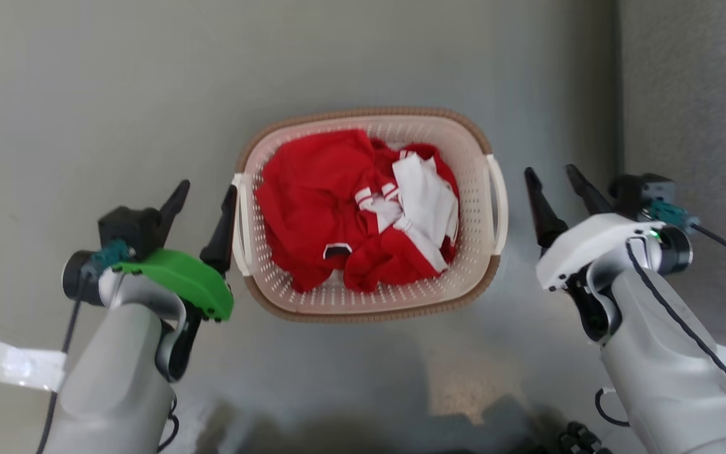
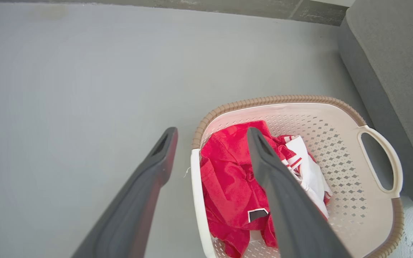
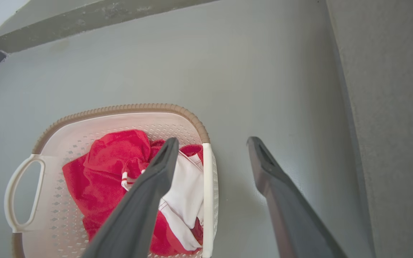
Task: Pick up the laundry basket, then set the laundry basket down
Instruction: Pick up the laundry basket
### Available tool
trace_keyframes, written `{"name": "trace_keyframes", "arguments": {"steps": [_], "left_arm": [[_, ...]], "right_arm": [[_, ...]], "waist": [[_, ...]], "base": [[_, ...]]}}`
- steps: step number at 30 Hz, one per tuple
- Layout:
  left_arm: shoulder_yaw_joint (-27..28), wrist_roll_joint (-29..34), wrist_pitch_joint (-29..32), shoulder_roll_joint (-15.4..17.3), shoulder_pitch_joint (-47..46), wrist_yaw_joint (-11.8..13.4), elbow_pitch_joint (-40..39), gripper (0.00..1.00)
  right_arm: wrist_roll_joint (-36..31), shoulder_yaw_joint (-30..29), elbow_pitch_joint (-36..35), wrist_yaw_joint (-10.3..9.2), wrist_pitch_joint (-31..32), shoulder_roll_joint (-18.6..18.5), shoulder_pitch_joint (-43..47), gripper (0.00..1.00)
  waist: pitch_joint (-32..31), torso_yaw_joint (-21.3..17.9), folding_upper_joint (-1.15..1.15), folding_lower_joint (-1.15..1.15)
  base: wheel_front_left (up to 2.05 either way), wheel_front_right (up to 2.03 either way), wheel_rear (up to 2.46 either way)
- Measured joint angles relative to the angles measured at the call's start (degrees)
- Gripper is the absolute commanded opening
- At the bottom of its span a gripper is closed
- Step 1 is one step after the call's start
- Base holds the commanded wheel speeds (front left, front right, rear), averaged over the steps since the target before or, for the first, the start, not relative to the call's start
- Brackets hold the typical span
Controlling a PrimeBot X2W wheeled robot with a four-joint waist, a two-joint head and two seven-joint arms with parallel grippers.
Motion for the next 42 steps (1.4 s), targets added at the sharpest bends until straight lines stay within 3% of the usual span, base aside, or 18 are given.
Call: {"name": "trace_keyframes", "arguments": {"steps": [23, 25, 27, 28, 29, 30, 31, 32, 42], "left_arm": [[-7.3, -9.5, 9.0, 1.1, -16.9, 0.0, 10.5, 1.0], [-8.3, -9.7, 9.3, 1.1, -18.0, 0.0, 11.4, 1.0], [-9.0, -10.3, 9.3, 1.1, -18.3, 0.0, 11.9, 1.0], [-9.4, -10.8, 9.3, 1.1, -18.5, 0.0, 12.0, 0.84], [-9.7, -11.6, 9.2, 1.3, -18.6, -0.3, 12.1, 0.84], [-9.9, -12.1, 9.1, 1.5, -18.6, -0.5, 12.2, 0.47], [-10.2, -12.4, 8.9, 1.6, -18.7, -0.6, 12.2, 0.17], [-10.6, -12.6, 8.9, 1.7, -18.8, -1.0, 12.2, 0.0], [-13.9, -15.6, 7.4, 1.4, -20.0, -0.9, 14.0, 0.0]], "right_arm": [[0.4, 4.3, 12.4, 0.55, 4.6, 0.6, -17.9, 1.0], [0.7, 4.4, 13.4, 0.73, 4.4, 0.6, -19.0, 0.67], [1.3, 4.7, 14.2, 1.07, 4.3, 0.8, -19.6, 0.41], [1.6, 4.9, 14.2, 1.63, 3.7, 0.8, -19.7, 0.18], [1.8, 5.1, 14.1, 2.13, 3.2, 0.9, -19.9, 0.18], [2.1, 5.3, 14.1, 2.48, 2.7, 0.8, -20.0, 0.18], [2.4, 5.7, 14.0, 2.82, 2.3, 0.9, -20.1, 0.0], [2.7, 5.9, 14.0, 2.99, 1.8, 0.9, -20.1, 0.0], [5.8, 8.2, 16.7, 3.05, 0.0, 0.7, -21.1, 0.0]], "waist": [[18.1, -0.1, 0.0, 0.0], [19.4, -0.2, 0.0, 0.0], [20.6, -0.3, 0.0, 0.0], [21.0, -0.3, 0.0, -0.01], [21.4, -0.3, 0.0, -0.01], [21.8, -0.4, 0.0, -0.01], [22.1, -0.4, 0.0, -0.02], [22.3, -0.3, 0.0, -0.02], [21.4, -0.1, 0.0, -0.01]], "base": [[0.0, 0.0, 0.0], [0.0, 0.0, 0.0], [0.0, 0.0, 0.0], [0.0, 0.0, 0.0], [0.0, 0.0, 0.0], [0.0, 0.0, 0.0], [0.0, 0.0, 0.0], [0.0, 0.0, 0.0], [0.0, 0.0, 0.0]]}}
